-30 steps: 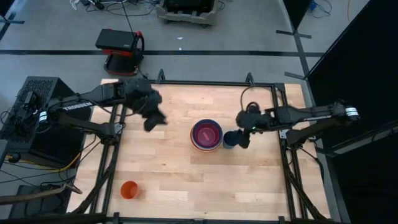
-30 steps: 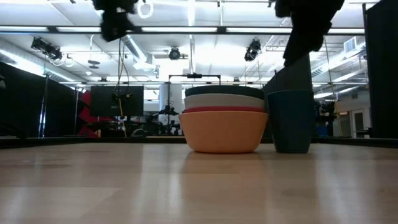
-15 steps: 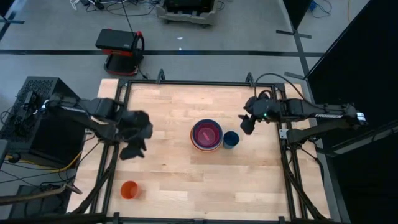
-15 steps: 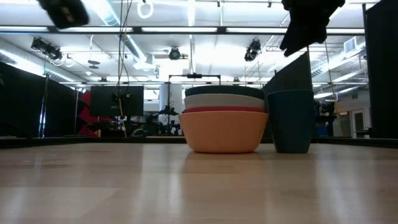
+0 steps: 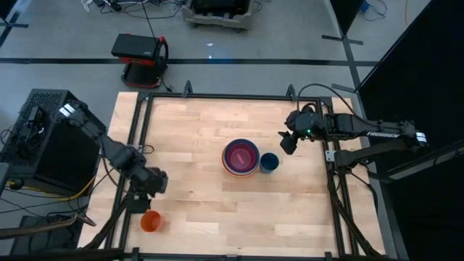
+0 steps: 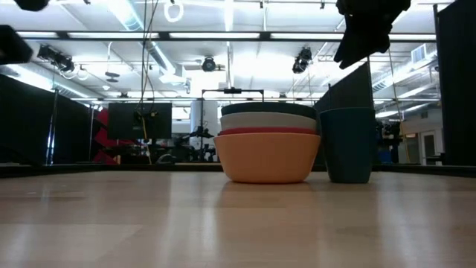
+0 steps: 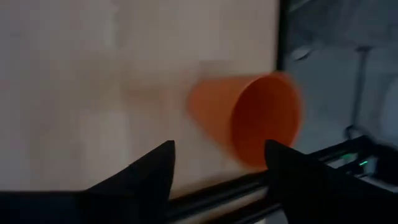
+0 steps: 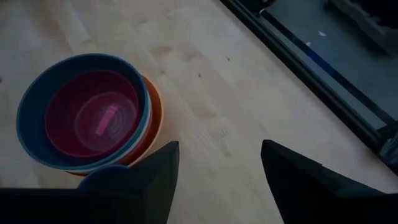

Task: Nest bowls inside each other
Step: Move the orange cup to the left side of the stacked bowls

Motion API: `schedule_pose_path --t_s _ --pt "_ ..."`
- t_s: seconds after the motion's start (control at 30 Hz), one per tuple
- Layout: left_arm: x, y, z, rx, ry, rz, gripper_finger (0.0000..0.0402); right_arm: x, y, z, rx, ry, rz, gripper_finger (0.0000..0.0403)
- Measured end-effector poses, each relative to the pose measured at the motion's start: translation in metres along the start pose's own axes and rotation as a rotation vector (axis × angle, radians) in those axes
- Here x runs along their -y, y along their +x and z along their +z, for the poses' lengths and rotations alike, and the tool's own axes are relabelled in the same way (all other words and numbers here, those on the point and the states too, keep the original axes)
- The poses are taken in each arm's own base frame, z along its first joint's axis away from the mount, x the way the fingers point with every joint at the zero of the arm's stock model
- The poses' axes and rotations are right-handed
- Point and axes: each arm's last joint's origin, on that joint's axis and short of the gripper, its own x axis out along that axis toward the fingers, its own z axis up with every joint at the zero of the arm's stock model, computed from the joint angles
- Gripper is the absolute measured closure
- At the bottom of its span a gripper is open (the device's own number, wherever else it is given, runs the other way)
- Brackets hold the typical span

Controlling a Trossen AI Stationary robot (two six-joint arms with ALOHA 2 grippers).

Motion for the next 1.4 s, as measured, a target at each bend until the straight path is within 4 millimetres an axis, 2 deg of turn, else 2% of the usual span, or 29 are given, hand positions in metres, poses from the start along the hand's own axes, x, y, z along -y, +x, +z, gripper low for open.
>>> schedule_pose_path --t_s 0.13,0.17,0.7,0.77,0.9,1.07,1.13,1.4 --pt "0.008 0.015 -0.002 0.012 -0.026 -0.045 0.0128 0.000 0.000 0.000 0.000 0.001 0.000 0.0190" --pt "0.008 0.017 -0.003 0.005 -0.027 -0.037 0.0136 0.000 0.000 0.000 0.000 0.003 0.000 0.0191" --pt "0.008 0.060 -0.006 -0.069 -0.066 0.103 0.0332 0.002 0.001 0.001 -0.001 0.033 -0.003 0.0213" --pt "0.007 0.062 -0.006 -0.074 -0.071 0.115 0.0373 0.002 0.001 0.001 -0.001 0.034 -0.003 0.0217" --pt "0.007 0.061 -0.006 -0.074 -0.081 0.119 0.0398 0.002 0.001 0.001 -0.001 0.034 -0.002 0.0226" --pt "0.004 0.044 0.008 -0.020 -0.113 0.204 0.0400 0.002 0.001 0.001 -0.001 0.034 -0.002 0.0239" --pt "0.002 0.029 0.018 0.033 -0.112 0.264 0.0401 0.002 0.001 0.001 -0.001 0.034 -0.001 0.0243" --pt "-0.021 -0.033 0.061 0.280 -0.160 0.300 0.0401 0.002 0.001 0.001 -0.002 0.035 -0.001 0.0236"
